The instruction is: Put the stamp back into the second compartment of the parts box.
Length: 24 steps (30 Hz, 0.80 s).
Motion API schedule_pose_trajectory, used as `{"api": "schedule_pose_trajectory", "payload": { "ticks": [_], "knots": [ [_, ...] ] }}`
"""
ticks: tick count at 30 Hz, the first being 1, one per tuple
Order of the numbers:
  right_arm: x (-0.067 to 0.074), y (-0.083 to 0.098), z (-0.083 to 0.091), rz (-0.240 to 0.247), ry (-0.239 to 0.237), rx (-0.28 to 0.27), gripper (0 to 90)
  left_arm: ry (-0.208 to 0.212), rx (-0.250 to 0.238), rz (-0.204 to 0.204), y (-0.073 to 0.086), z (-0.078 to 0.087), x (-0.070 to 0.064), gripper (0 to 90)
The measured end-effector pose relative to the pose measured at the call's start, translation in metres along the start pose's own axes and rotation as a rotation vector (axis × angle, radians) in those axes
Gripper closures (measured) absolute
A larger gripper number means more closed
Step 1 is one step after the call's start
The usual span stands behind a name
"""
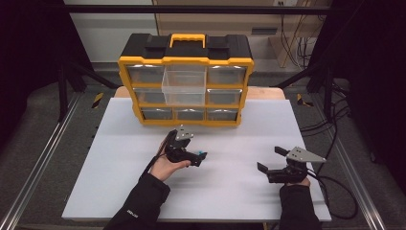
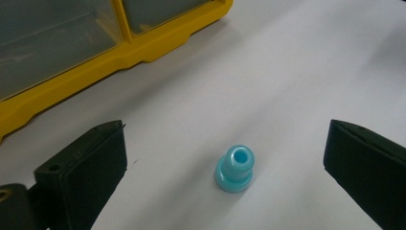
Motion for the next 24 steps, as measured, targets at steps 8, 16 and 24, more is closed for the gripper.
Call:
{"api": "schedule_pose_trajectory", "payload": {
  "ticks": [8, 16, 24],
  "knots": [
    [0.0, 0.0, 0.0, 0.0, 0.0, 0.0, 2.5, 0.006, 0.036, 0.004, 0.004, -0.007, -0.001, 4.1],
    [0.0, 0.0, 0.0, 0.001, 0.0, 0.0, 2.5, -0.019, 0.063, -0.002, 0.005, -0.011, -0.002, 10.4],
    [0.0, 0.0, 0.0, 0.001, 0.0, 0.0, 2.5, -0.008, 0.092, 0.013, 0.007, -0.014, -0.003, 22.4]
  ]
}}
Point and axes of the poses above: each handheld gripper's, and its own axes: z roughly backward along the jaws, y roughly out of its underside, x roughly to its left, the point moved 5 cm from there along -z, roughly forward along the jaws, and after that the axes turned 9 degrees about -z, right-handed, at the moved point
